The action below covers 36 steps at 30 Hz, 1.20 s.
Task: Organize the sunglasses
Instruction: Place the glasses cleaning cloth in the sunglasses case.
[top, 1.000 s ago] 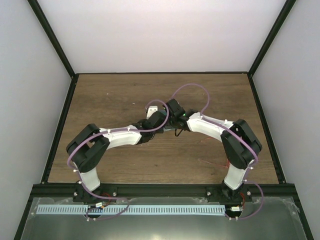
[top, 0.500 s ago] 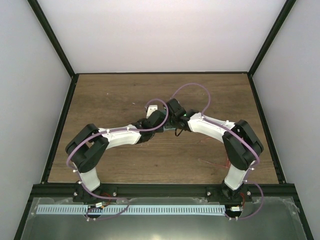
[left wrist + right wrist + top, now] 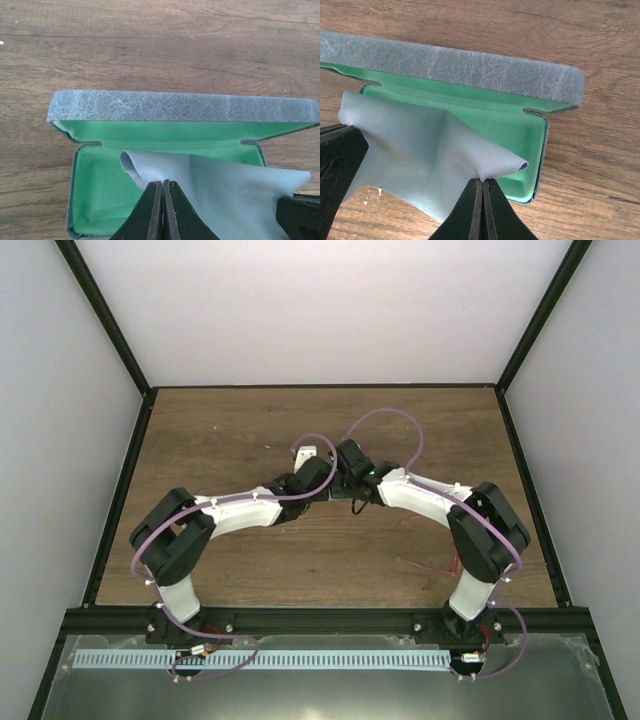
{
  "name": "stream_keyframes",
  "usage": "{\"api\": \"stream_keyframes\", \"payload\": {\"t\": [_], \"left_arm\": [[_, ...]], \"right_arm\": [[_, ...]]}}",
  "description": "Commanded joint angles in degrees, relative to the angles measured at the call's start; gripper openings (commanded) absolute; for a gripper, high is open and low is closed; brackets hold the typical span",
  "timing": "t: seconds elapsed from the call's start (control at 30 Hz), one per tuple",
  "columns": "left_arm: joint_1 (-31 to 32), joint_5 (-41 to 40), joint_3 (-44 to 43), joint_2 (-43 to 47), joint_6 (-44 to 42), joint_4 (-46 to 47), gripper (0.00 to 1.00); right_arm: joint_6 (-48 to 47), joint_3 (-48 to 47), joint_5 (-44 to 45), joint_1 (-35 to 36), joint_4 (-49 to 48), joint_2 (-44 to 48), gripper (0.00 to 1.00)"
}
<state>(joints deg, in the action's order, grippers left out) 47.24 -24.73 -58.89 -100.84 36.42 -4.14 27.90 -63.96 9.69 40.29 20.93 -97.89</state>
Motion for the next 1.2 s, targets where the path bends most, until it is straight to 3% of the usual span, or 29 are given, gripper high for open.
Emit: {"api": "stream_keyframes", "payload": {"t": [0.0,0.63,1.17], "left_arm": [[-0.89,0.84,-1.56,-2.19,-1.11,0.57,0.05],[-1.88,2.51,-1.92,-5.62,-1.79,1.70,0.05],[-2.09,1.89,-0.25,-0.62,-1.92,1.83,0.06]], "right_arm": [[-0.17,-0.80,1.10,-0.04,-0.20,-1.56,0.01],[-0.17,-1.51,2.24,-1.17,0.49,-4.63,0.01],[-0.21,1.69,3.86,-1.18,-2.35,2.42,0.01]]}}
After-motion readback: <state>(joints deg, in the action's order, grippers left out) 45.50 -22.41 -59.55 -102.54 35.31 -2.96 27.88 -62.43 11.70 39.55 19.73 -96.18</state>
